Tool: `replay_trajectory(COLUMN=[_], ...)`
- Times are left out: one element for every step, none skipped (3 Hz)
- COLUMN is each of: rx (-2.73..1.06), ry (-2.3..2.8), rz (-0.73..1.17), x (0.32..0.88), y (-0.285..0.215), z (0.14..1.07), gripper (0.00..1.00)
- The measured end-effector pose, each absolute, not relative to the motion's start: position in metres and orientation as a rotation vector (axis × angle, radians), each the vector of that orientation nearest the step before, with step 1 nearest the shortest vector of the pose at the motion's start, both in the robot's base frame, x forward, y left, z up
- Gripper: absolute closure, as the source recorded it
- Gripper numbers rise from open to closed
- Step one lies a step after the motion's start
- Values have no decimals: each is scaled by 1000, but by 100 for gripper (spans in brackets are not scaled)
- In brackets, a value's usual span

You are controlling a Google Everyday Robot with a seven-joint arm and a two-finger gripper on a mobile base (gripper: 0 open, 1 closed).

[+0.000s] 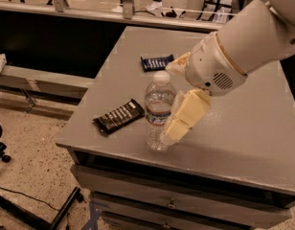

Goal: Move water bottle near rxbar blueberry

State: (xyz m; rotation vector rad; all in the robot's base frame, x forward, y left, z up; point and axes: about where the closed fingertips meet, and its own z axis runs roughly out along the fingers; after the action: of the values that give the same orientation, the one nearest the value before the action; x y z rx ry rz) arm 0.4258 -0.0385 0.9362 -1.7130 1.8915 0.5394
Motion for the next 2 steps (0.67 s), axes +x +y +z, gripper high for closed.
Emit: replay_trajectory(rx=[-1642, -1575], ry=[1779, 1736], rz=[708, 828], x=[432, 434], y=[-36, -39], z=[921, 911], gripper=[0, 18])
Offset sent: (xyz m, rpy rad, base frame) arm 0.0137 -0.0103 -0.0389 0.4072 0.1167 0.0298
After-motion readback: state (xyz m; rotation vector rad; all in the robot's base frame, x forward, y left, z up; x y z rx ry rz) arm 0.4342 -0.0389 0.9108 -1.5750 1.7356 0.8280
